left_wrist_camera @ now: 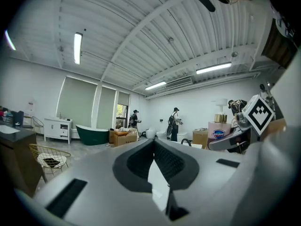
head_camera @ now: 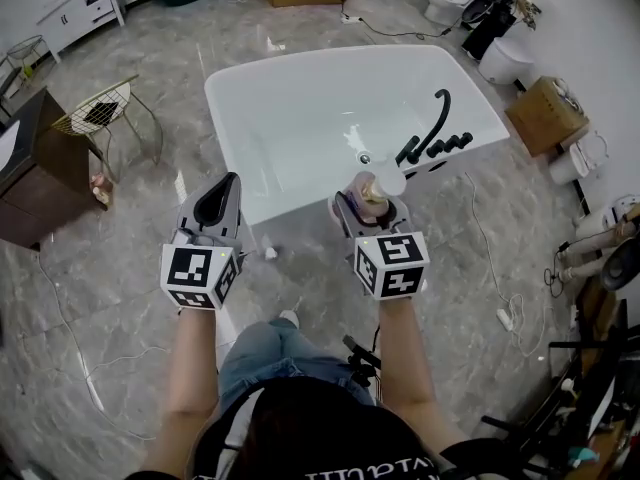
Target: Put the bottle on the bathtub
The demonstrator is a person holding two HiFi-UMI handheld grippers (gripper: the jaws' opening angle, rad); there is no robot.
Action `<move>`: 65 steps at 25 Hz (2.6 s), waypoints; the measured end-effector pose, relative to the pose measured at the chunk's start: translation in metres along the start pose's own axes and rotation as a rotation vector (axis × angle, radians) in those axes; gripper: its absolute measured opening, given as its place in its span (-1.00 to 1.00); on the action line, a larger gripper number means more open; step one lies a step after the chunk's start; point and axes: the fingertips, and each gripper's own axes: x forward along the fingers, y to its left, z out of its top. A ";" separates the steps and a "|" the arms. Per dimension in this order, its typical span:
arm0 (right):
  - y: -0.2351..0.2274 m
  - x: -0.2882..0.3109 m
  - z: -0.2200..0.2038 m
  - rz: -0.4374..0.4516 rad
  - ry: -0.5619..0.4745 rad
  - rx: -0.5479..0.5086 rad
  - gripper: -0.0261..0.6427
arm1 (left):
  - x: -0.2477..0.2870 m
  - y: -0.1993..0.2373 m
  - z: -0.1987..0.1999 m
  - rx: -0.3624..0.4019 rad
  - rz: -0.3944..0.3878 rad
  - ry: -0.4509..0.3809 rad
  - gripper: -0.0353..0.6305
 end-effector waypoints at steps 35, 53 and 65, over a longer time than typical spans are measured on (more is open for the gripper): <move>-0.024 0.230 -0.142 0.123 0.182 -0.026 -0.23 | 0.080 0.051 -0.097 0.007 -0.063 0.141 -0.86; -0.041 0.298 -0.214 0.096 0.287 0.004 -0.23 | 0.080 0.072 -0.129 0.031 -0.032 0.216 -0.86; -0.049 0.301 -0.228 0.072 0.235 0.041 -0.22 | 0.082 0.057 -0.147 -0.003 -0.056 0.255 -0.86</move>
